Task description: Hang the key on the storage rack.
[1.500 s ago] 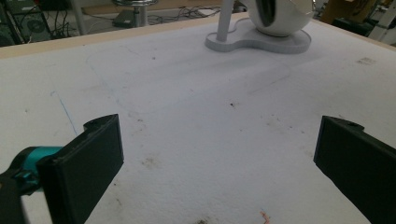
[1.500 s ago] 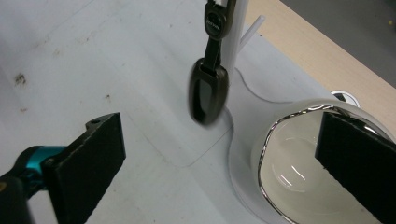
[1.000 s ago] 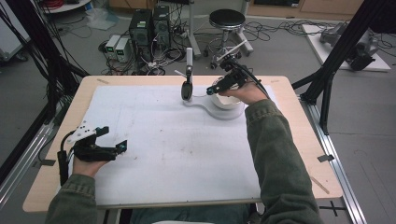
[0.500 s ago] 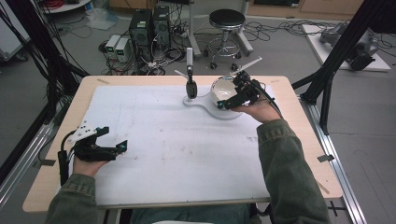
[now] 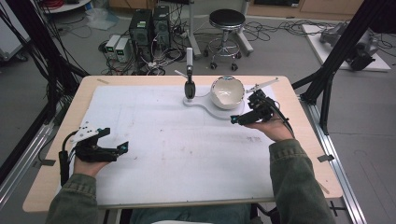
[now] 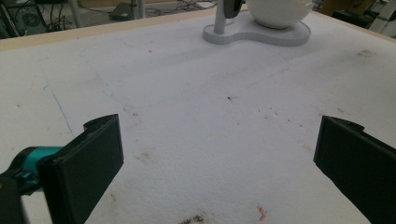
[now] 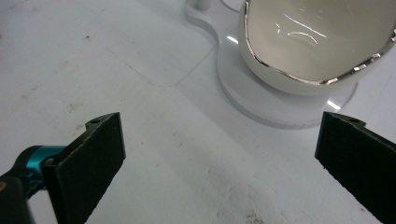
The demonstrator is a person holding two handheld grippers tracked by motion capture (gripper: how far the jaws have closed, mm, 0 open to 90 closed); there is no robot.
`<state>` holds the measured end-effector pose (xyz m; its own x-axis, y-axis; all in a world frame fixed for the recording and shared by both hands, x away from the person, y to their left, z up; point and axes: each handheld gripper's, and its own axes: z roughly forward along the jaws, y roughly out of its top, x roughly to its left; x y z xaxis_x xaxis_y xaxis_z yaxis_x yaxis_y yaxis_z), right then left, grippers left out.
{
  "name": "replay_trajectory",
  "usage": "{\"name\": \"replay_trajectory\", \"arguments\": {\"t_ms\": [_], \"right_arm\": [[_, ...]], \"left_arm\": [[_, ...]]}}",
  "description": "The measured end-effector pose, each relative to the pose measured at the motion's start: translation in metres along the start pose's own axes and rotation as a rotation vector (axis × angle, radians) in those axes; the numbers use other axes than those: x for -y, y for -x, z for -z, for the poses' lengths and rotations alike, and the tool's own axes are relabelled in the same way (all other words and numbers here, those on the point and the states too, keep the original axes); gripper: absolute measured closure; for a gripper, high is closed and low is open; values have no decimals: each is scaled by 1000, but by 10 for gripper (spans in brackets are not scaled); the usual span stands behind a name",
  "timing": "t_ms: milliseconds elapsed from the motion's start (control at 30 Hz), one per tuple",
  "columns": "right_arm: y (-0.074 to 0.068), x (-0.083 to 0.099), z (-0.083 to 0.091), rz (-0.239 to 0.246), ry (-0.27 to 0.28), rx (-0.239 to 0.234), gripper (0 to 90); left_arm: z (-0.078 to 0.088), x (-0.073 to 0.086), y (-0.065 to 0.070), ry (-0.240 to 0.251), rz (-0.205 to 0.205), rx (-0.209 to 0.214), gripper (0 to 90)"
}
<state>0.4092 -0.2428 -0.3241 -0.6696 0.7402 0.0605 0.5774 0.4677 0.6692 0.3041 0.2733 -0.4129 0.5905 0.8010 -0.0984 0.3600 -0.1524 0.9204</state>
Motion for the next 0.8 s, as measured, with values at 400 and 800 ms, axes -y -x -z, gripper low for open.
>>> {"name": "replay_trajectory", "arguments": {"t_ms": [400,800], "right_arm": [[4,47,-7,-68,63,22,6],[3,79,-1,-75,114,64,7]], "left_arm": [[0,3,2,-19,3,2,19],[2,6,3,-45,5,-15,19]]}}
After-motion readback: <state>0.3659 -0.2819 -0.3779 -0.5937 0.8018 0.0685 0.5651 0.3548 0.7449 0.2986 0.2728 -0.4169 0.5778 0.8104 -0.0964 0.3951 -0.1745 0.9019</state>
